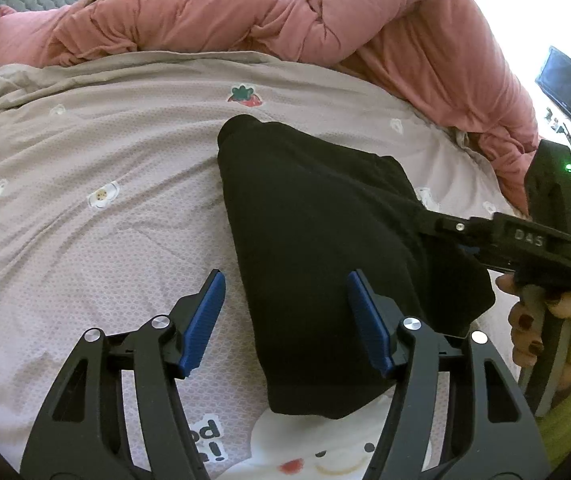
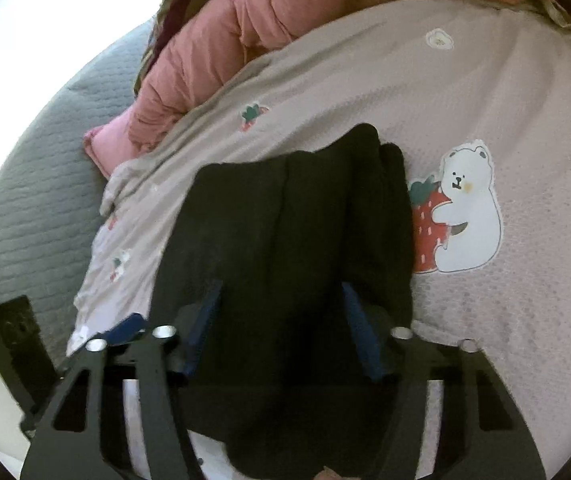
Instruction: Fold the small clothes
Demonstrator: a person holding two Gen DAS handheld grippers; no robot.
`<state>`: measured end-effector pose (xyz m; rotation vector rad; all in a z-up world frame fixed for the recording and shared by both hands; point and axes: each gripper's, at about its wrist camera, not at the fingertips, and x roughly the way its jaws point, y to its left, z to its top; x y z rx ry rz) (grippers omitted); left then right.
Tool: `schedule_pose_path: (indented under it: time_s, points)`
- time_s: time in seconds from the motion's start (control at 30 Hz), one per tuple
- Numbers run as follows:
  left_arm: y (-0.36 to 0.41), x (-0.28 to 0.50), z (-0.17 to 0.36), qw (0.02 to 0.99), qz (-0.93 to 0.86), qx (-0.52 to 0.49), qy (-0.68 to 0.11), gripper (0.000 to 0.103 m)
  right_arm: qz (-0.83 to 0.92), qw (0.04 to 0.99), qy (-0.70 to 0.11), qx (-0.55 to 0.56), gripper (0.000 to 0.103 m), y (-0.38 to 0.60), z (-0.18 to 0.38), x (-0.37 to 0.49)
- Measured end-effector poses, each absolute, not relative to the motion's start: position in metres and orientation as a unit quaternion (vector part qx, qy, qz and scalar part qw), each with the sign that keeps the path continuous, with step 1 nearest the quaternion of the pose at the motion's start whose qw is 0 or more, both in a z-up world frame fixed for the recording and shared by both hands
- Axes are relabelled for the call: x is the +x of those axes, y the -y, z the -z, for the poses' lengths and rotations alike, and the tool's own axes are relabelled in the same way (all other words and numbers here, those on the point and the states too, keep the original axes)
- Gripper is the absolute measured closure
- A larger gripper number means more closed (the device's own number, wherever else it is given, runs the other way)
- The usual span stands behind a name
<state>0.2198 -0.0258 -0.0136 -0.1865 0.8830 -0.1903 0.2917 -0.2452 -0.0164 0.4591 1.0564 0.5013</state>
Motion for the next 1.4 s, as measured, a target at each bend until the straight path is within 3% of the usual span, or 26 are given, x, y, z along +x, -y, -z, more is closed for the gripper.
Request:
schedule_pose_path:
  time_s: [0.17,0.37,0.77,0.9,0.93,0.97,1.4]
  points:
    - [0.026,0.220,0.013,0.895,0.089,-0.088,-0.428,0.047,-0.251,0.809,-0.486,0.215,0.071,0.242,0.018,0.293]
    - [0.030,0.219,0.011,0.895,0.093,-0.082,-0.429,0.047,-0.271,0.835,-0.448,0.168,0.083,0.239,0.004,0.282]
    - [0.039,0.214,0.003,0.894,0.119,-0.079,-0.424,0.047,-0.228,0.897,-0.375,0.057,0.088,0.245,-0.025,0.251]
    - [0.043,0.219,0.013,0.888,0.113,-0.076,-0.439,0.043,-0.204,0.884,-0.418,0.048,0.079,0.245,0.003,0.258]
    - [0.043,0.219,0.015,0.887,0.112,-0.078,-0.441,0.043,-0.188,0.885,-0.423,0.043,0.062,0.245,0.011,0.260]
    - [0.042,0.218,0.016,0.887,0.112,-0.078,-0.441,0.041,-0.174,0.887,-0.426,0.039,0.056,0.245,0.015,0.260]
    - [0.037,0.208,0.012,0.891,0.105,-0.080,-0.435,0.041,-0.151,0.904,-0.400,0.019,0.045,0.247,-0.003,0.221]
